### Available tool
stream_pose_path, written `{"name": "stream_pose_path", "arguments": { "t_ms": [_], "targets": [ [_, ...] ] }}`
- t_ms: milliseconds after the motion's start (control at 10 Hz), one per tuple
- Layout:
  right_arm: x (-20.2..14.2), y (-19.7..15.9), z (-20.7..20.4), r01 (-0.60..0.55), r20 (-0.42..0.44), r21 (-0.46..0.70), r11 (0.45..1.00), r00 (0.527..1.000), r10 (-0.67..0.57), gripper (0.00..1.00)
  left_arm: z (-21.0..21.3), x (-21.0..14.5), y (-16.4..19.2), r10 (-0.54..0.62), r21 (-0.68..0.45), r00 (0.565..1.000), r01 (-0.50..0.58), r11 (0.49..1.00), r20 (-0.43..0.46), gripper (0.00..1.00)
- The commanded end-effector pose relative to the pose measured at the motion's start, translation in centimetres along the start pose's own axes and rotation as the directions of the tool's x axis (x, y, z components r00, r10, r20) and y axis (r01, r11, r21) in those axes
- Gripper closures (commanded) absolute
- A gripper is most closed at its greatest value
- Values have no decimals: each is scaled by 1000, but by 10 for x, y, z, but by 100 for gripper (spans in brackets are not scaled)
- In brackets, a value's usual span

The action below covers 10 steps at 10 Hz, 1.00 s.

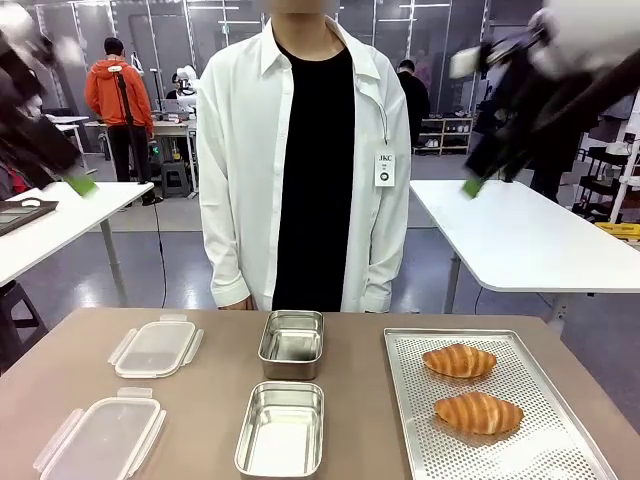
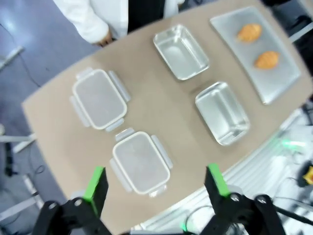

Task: Place the bread into the airtight container.
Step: Pick up a Butter Roll and place it into an empty Airtight Container.

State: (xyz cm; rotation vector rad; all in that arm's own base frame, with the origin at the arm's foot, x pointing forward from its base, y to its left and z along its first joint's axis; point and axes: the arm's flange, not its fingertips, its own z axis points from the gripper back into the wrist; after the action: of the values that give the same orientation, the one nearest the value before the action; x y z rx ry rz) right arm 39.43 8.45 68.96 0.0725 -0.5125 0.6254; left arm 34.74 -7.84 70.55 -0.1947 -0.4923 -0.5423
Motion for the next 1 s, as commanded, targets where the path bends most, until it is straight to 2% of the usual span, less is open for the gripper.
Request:
{"name": "stream_pose_path", "arguments": {
  "t_ms": [0,100,300,500,700,900],
  "targets": [
    [-29,-46,38,28,25,59,998,999,-30,0,53,-16,25,17,-78,999,-14,997,42,0],
    [-50,-65,61,60,61,72,996,996,-64,0,79,-33,34,-3,-107,997,11,994,75,0],
    [-95,-97,99,123,137,92,988,981,-135,0,112,-67,59,42,-135,991,-25,990,125,0],
    [-122,-111,118,167,149,49,985,974,-173,0,129,-86,73,77,-131,983,-56,990,164,0],
    [-130,-116,117,207,131,20,978,969,-207,0,129,-90,76,112,-137,973,-85,987,202,0],
    [-127,-118,127,194,153,35,980,968,-197,0,134,-89,81,99,-109,980,-81,991,170,0]
  ]
}}
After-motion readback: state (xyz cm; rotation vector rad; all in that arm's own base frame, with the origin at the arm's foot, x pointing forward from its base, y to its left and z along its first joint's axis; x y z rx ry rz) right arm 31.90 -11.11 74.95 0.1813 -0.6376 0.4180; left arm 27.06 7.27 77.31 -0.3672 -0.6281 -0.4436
